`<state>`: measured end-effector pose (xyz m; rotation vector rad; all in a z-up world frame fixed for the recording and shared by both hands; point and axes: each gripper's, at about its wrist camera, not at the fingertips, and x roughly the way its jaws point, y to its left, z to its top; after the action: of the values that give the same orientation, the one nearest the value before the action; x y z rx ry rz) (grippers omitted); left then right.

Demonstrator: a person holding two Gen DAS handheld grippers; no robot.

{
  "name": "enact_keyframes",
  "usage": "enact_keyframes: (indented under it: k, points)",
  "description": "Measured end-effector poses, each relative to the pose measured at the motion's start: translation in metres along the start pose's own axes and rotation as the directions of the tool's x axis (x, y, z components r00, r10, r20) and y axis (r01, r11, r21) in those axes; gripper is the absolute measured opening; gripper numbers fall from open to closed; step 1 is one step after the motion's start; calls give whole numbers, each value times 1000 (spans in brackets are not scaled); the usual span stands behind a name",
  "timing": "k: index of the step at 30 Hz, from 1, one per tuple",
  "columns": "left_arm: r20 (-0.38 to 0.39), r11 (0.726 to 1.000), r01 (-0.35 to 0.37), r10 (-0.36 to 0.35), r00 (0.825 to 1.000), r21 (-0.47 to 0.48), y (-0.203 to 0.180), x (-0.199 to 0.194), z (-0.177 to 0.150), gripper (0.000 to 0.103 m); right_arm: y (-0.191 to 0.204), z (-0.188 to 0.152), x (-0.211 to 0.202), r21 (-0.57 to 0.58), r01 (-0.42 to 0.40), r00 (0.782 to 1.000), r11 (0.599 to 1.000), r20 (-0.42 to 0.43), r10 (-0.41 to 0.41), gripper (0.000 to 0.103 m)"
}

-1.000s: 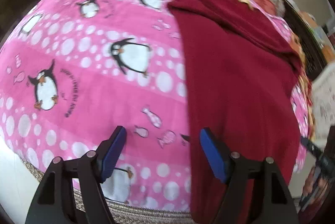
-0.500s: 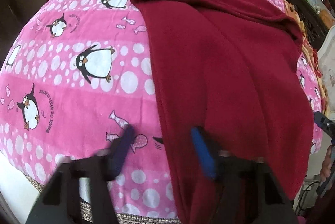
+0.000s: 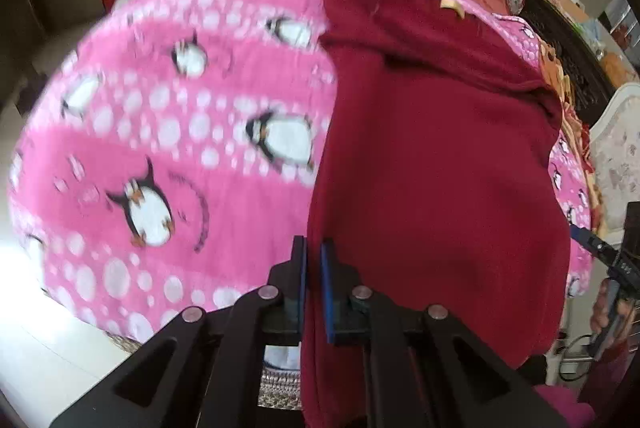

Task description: Fold small clothes

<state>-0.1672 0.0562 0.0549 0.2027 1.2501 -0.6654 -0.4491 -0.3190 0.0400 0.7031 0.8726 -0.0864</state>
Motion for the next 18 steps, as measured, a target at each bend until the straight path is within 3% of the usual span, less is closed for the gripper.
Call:
enact_keyframes:
  k: [3, 4, 5, 7, 11, 15, 17, 18]
  points:
    - [-29, 1000, -20, 21, 999, 21, -1, 11, -14, 9, 4, -3, 9, -11, 4, 999, 1000, -38, -4, 29]
    - [-31, 999, -23, 24, 999, 32, -2, 13, -18, 17, 5, -4, 11, -10, 3, 999, 1000, -53, -3, 30]
    - [-32, 999, -26, 27, 999, 42, -4, 13, -21, 31, 7, -7, 13, -18, -3, 997, 1000, -75, 1, 31]
    - [-36, 999, -10, 11, 999, 37, -5, 12, -28, 46, 12, -15, 12, -44, -9, 994, 999, -109, 4, 34]
    - [-40, 999, 32, -32, 999, 6, -6, 12, -37, 63, 19, -32, 8, -89, -10, 986, 996, -164, -5, 36]
    - [-38, 999, 33, -33, 999, 8, -11, 16, -41, 67, 25, -51, 16, -89, -50, 976, 995, -214, 30, 38]
    - [-42, 1000, 23, -22, 999, 8, -11, 18, -39, 67, 30, -57, 23, -109, -23, 981, 994, -195, 1, 36]
    - [-42, 1000, 20, -20, 999, 7, -12, 18, -39, 67, 34, -58, 24, -130, 5, 983, 991, -180, -28, 22]
